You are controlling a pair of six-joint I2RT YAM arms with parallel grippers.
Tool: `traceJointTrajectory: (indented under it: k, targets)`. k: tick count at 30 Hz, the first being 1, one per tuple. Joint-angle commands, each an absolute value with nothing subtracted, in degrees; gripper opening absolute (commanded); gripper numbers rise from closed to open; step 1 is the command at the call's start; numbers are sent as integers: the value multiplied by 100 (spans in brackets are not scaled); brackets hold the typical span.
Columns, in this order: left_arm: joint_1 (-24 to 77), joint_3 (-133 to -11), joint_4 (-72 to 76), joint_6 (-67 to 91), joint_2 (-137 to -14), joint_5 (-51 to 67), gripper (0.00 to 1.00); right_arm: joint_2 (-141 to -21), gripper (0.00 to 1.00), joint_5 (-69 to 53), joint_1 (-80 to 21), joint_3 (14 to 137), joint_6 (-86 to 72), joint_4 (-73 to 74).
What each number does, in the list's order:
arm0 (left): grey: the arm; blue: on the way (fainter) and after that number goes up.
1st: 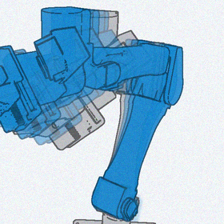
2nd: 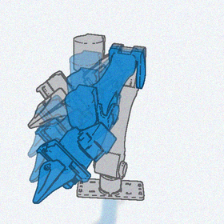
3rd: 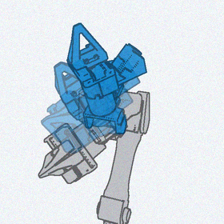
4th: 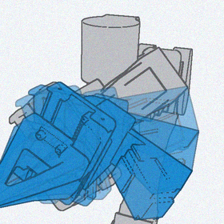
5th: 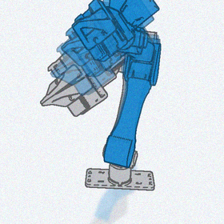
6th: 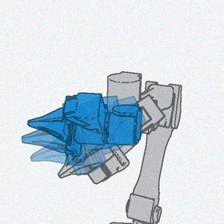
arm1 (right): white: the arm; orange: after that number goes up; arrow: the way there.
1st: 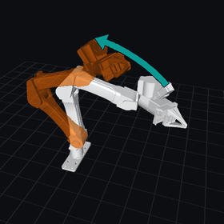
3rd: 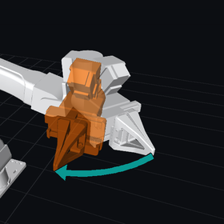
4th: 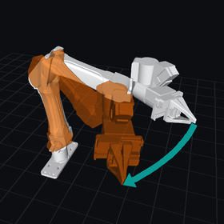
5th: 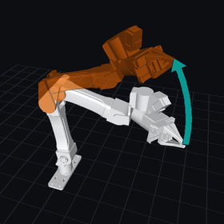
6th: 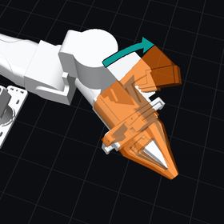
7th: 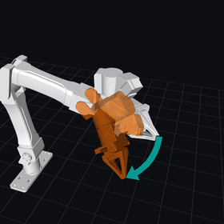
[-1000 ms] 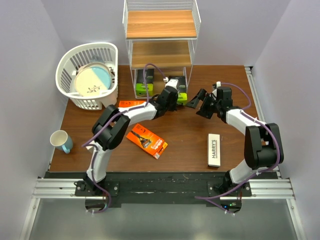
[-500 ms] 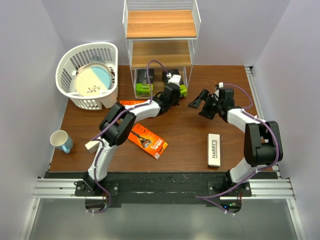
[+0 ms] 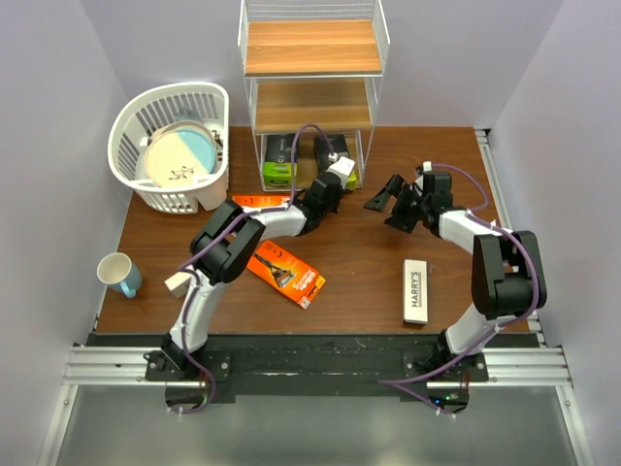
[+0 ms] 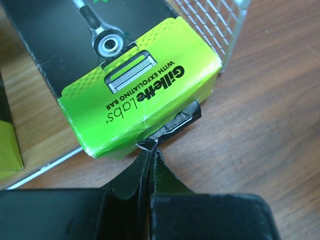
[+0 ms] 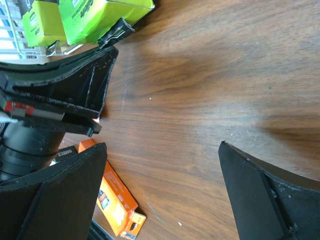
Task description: Place and organize the shaving razors onto the shelf
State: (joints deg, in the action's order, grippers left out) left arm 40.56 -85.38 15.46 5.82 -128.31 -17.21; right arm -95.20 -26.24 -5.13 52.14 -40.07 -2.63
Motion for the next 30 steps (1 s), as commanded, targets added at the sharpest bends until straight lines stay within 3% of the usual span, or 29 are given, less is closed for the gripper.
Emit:
traceJointTrajectory:
  k: [1,13,30]
  targets:
    - [4025,-8394,2329,26,-12357,-1205,0,-9571,99,-2566,-501,5344,-4025,-510]
    - [4201,-7928,2453,-290,-11962,-422,0,-9694,99,-2558,-510,5352,-4069,-606]
    - [3683,-7682,2355,-878,-11900,-1547,0,-9800,99,-2523,-501,5361,-4087,-721]
